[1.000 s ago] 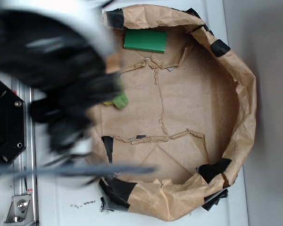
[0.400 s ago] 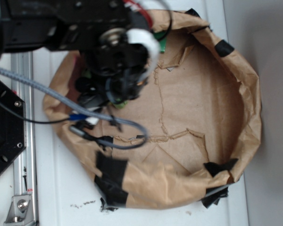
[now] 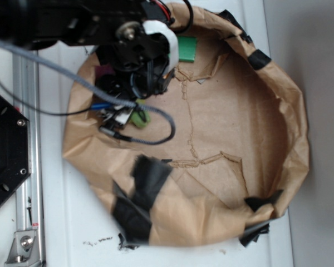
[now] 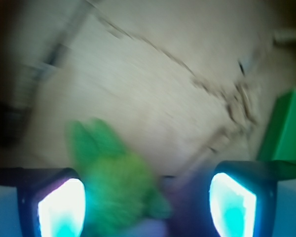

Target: Grab the green animal.

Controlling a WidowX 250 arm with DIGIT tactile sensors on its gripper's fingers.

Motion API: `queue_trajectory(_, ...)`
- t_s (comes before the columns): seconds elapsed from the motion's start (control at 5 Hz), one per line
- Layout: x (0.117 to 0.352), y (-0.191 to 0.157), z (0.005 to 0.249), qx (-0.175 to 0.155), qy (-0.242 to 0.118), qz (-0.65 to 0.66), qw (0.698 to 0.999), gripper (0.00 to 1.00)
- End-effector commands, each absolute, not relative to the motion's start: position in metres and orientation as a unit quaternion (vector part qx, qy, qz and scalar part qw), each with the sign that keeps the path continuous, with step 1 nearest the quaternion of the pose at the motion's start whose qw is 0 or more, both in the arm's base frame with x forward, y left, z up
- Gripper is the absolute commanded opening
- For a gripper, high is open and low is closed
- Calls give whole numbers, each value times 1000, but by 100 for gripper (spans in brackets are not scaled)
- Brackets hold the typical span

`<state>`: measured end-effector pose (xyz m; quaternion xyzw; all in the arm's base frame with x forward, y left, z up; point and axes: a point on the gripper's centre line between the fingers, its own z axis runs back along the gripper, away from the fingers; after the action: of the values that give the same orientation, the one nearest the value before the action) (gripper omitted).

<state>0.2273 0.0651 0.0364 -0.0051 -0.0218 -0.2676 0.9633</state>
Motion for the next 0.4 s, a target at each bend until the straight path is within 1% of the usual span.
queue_trajectory(0.0,242,81,33,34,-21,-272,961,100)
queue_trajectory(0.2,247,92,30,79,-31,-263,961,100)
